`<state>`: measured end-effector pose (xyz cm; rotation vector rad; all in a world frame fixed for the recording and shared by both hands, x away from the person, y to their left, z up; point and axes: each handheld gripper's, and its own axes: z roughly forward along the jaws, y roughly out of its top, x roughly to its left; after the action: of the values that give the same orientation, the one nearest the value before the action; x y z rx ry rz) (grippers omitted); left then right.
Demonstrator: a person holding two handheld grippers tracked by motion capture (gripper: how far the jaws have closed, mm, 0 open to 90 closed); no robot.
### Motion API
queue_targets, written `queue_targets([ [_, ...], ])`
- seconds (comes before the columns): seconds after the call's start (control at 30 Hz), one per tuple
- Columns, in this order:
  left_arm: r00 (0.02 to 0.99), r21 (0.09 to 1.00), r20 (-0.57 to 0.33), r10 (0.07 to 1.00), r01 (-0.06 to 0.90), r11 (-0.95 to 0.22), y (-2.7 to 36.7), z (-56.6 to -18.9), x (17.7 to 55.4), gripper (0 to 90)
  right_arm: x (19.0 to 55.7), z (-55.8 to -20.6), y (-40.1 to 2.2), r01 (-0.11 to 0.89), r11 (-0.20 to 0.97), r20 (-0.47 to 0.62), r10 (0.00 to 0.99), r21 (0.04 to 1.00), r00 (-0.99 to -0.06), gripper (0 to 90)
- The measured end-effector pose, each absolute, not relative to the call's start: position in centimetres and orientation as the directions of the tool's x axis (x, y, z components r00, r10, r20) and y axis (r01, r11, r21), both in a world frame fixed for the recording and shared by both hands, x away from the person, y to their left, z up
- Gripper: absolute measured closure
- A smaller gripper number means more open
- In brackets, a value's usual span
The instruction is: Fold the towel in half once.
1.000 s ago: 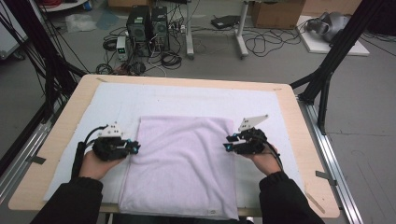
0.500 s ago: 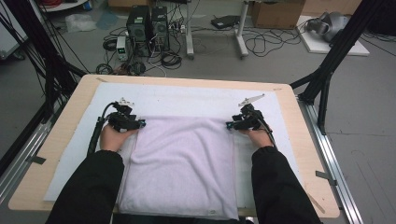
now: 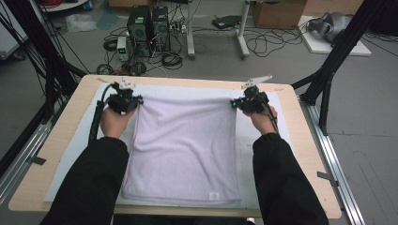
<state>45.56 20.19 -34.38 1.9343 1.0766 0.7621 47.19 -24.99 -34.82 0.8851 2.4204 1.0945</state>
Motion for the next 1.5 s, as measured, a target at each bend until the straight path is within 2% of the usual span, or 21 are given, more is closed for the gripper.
queue_targets([
  [0.03,0.434,0.858,0.137,0.89,0.397,-0.325,20.2,-32.9,45.9,84.7,47.5,-33.3,-24.9,0.381,0.513,-0.091,0.677,0.769,-0.73,79.6],
  [0.07,0.416,0.859,0.145,0.898,0.397,-0.323,20.2,-32.3,46.0,73.6,47.9,-32.1,-25.0,0.369,0.508,-0.131,0.706,0.778,-0.696,65.0],
  [0.1,0.417,0.863,0.138,0.898,0.395,-0.316,20.4,-31.9,46.1,67.6,48.1,-31.7,-25.2,0.381,0.491,-0.126,0.726,0.784,-0.676,55.9],
  [0.2,0.431,0.854,0.115,0.895,0.417,-0.31,21.2,-32.5,45.6,61.7,48.2,-31.6,-25.9,0.385,0.459,-0.089,0.727,0.8,-0.681,50.3],
  [0.43,0.51,0.835,0.047,0.859,0.453,-0.314,22.5,-36.6,42.3,56.4,45.1,-35.7,-26.9,0.458,0.464,0.024,0.683,0.758,-0.73,42.5],
  [0.77,0.617,0.847,0.039,0.786,0.396,-0.353,22.8,-39.7,34.2,53.7,36.3,-39.0,-25.7,0.382,0.529,0.01,0.577,0.758,-0.817,44.5],
  [0.87,0.649,0.852,0.026,0.761,0.384,-0.356,22.7,-40.9,31.4,53.0,34.4,-39.6,-25.2,0.399,0.557,0.036,0.55,0.729,-0.834,44.7],
  [1.03,0.704,0.843,0.009,0.71,0.376,-0.384,22.6,-42.5,28.2,53.5,31.4,-41.0,-24.9,0.357,0.57,0.036,0.496,0.74,-0.868,51.9],
  [1.1,0.724,0.828,0.02,0.69,0.374,-0.417,22.6,-42.8,27.4,54.5,30.2,-41.9,-24.8,0.34,0.576,0.046,0.463,0.744,-0.885,53.9],
  [1.23,0.758,0.806,-0.012,0.652,0.393,-0.442,22.7,-43.7,26.4,57.6,28.8,-43.6,-24.7,0.32,0.604,0.046,0.424,0.73,-0.904,57.9],
  [1.27,0.765,0.801,-0.025,0.643,0.4,-0.445,22.7,-44.0,26.2,59.2,28.6,-43.9,-24.8,0.324,0.6,0.053,0.423,0.731,-0.904,61.0],
  [1.33,0.786,0.783,-0.042,0.616,0.409,-0.469,22.8,-44.5,26.2,69.0,28.4,-44.6,-25.0,0.323,0.582,0.069,0.416,0.746,-0.907,65.4],
  [1.4,0.793,0.783,-0.045,0.608,0.406,-0.471,22.9,-44.6,26.1,75.9,28.4,-44.5,-25.1,0.319,0.584,0.068,0.41,0.746,-0.91,75.8],
  [1.43,0.793,0.782,-0.046,0.608,0.407,-0.472,22.9,-44.6,26.2,82.8,28.4,-44.6,-25.1,0.32,0.583,0.07,0.41,0.746,-0.909,80.9],
  [1.5,0.787,0.784,-0.04,0.616,0.407,-0.469,22.9,-44.5,26.1,86.8,28.4,-44.5,-25.0,0.31,0.592,0.064,0.399,0.744,-0.915,86.5],
])
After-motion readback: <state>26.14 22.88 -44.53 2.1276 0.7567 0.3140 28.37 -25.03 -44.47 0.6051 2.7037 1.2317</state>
